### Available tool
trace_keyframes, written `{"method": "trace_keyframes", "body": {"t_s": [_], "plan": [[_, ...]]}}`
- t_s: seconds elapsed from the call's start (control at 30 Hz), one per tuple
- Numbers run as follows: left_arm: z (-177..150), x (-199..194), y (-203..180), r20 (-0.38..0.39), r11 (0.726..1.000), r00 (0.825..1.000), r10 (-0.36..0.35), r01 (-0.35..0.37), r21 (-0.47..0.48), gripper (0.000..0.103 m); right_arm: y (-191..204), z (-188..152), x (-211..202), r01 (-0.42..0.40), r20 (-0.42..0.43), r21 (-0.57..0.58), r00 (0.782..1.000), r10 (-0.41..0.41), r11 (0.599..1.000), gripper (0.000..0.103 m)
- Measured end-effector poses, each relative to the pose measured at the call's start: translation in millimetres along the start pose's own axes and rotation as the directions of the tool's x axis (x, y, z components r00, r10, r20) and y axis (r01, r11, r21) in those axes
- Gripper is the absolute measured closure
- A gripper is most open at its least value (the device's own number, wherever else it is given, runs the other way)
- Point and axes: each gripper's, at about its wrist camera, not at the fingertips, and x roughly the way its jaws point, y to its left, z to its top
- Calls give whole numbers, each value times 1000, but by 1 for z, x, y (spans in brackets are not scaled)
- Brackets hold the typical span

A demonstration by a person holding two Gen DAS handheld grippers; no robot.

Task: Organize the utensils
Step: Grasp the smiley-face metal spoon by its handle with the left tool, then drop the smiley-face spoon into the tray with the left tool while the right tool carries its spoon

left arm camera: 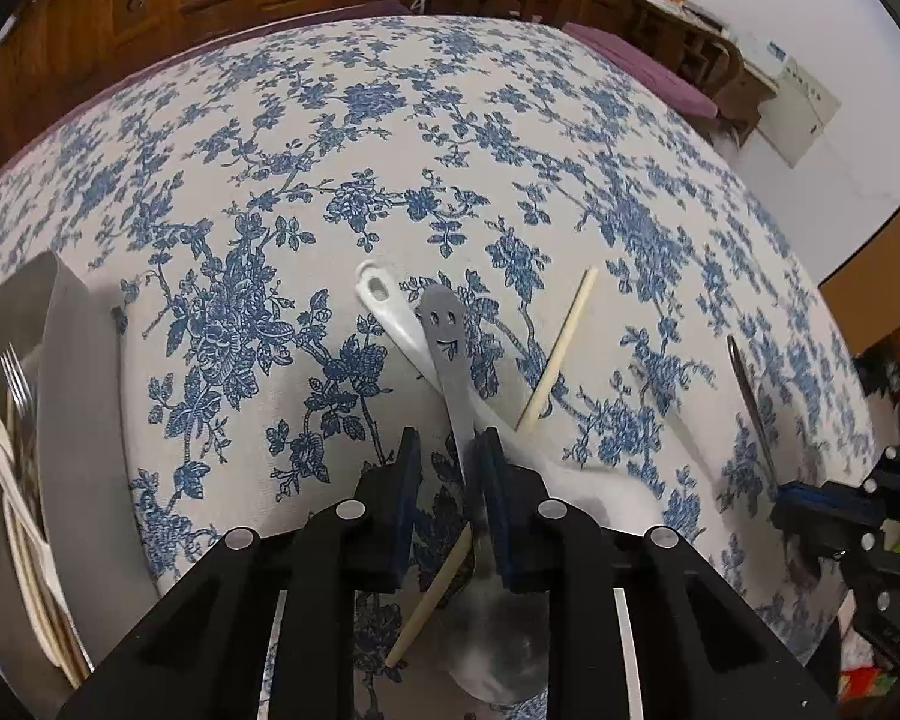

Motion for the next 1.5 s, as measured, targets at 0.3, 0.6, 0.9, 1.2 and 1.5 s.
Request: {"method": "trace_keyframes", "body": {"t_s": [0.3,0.6,0.9,1.2,1.5], "plan": [[-5,-2,-4,-27,999,999,32,-33,-13,85,5,0,0,-1,4,-4,1000,1,1000,99],[-11,-10,7,13,999,1000,16,-15,-40,98,9,-3,-4,-1,9,-1,1000,1,1000,99],[-13,-45,24,97,998,995,26,-20,-63,98,26,4,-6,-14,27,-9,1000,14,1000,99],[-21,-79,36,152,997,988,27,-15,-77,98,50,17,-9,-26,48,-31,998,27,999,99],[-27,-116,57,199,996,979,46,-29,-88,97,75,36,-14,-40,79,-48,996,44,998,99]]}}
